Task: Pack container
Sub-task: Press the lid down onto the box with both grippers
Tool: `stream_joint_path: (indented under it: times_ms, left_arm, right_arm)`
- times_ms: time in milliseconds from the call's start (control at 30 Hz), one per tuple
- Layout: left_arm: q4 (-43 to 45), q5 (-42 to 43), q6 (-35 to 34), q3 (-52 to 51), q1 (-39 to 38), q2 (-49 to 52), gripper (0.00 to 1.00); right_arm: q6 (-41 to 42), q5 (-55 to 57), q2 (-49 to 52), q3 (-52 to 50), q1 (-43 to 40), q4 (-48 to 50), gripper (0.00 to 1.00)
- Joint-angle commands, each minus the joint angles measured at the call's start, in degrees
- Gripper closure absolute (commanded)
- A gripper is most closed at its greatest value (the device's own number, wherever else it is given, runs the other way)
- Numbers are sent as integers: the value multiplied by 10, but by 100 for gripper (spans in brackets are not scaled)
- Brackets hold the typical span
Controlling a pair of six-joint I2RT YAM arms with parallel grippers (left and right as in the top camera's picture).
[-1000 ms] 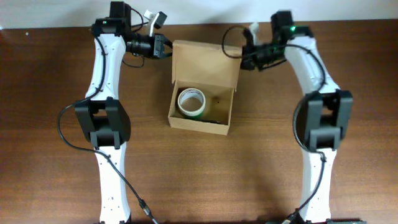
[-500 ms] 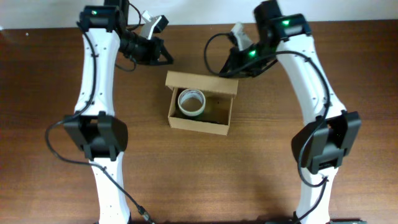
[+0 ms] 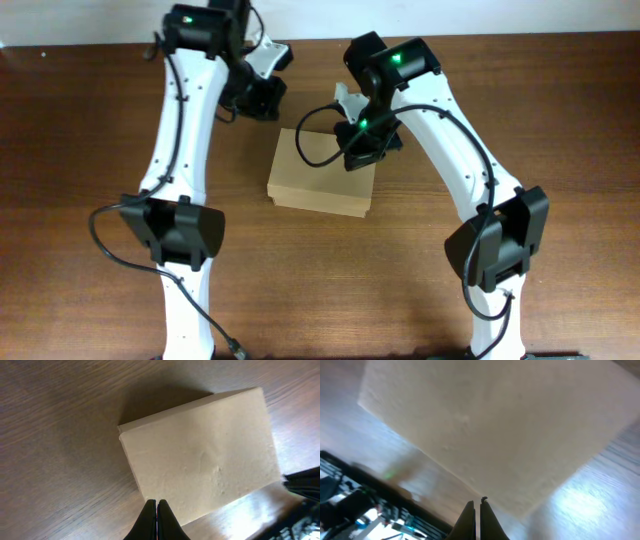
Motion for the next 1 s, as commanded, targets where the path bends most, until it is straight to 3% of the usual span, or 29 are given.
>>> stream_joint_path:
  times_ms: [0, 167, 267, 367, 567, 733, 967]
  left_arm:
    - [-2, -83, -23, 3, -22, -77, 98]
    - [-2, -120, -23, -18, -25, -189, 98]
    - [5, -164, -23, -103, -25, -301, 98]
    - [70, -162, -25, -232, -26, -369, 98]
    - [236, -82, -18, -453, -26, -376, 97]
    - [376, -47, -18, -615, -26, -369, 97]
    - [412, -46, -15, -669, -26, -357, 96]
  right_arm:
    - [6, 53, -68, 2, 2, -4, 96]
    - [22, 118, -146, 2, 2, -16, 96]
    - [31, 148, -209, 2, 2, -18, 96]
    - [37, 153, -235, 2, 2, -17, 96]
    - [37, 151, -224, -42, 2, 37, 96]
    - [58, 141, -222, -174, 1, 143, 96]
    - [59, 63, -210, -295, 2, 228, 96]
